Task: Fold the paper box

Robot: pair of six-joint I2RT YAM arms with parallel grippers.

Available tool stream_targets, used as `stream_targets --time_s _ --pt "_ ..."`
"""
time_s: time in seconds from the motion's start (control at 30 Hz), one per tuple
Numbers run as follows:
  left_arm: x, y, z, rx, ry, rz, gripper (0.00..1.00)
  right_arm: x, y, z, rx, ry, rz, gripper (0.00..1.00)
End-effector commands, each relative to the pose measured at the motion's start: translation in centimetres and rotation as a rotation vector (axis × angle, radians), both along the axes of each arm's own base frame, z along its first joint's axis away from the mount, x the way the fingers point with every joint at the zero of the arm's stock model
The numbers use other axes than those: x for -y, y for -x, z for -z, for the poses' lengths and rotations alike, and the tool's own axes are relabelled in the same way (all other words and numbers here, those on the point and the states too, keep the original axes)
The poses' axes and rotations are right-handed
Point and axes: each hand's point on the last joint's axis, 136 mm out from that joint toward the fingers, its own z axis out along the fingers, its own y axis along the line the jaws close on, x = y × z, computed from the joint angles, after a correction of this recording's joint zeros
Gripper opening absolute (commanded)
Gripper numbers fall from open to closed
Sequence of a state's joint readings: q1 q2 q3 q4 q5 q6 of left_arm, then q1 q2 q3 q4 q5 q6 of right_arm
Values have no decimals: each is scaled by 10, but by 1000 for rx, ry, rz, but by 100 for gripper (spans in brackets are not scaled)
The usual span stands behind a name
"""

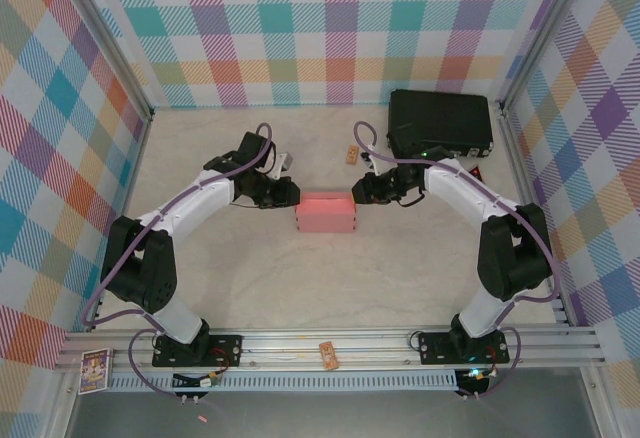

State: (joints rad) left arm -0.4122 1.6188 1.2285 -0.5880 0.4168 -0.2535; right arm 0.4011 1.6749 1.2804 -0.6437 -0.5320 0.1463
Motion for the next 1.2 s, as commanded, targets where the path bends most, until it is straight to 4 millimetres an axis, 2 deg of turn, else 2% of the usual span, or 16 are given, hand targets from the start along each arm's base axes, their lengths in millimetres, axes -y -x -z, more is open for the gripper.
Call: stream_targets --time_s 0.0,0.37,0.77,1.17 --pt "1 5 -3 -5 -26 23 20 -4 6 11 -31 3 -10 24" --pt "1 5 -7 6 -26 29 21 -6 7 15 -41 2 -7 21" --pt "-2 13 4 -1 -72 55 20 -5 9 22 -53 10 -4 12" --pt "-2 20 6 6 -81 77 15 -3 14 29 -64 25 -8 12"
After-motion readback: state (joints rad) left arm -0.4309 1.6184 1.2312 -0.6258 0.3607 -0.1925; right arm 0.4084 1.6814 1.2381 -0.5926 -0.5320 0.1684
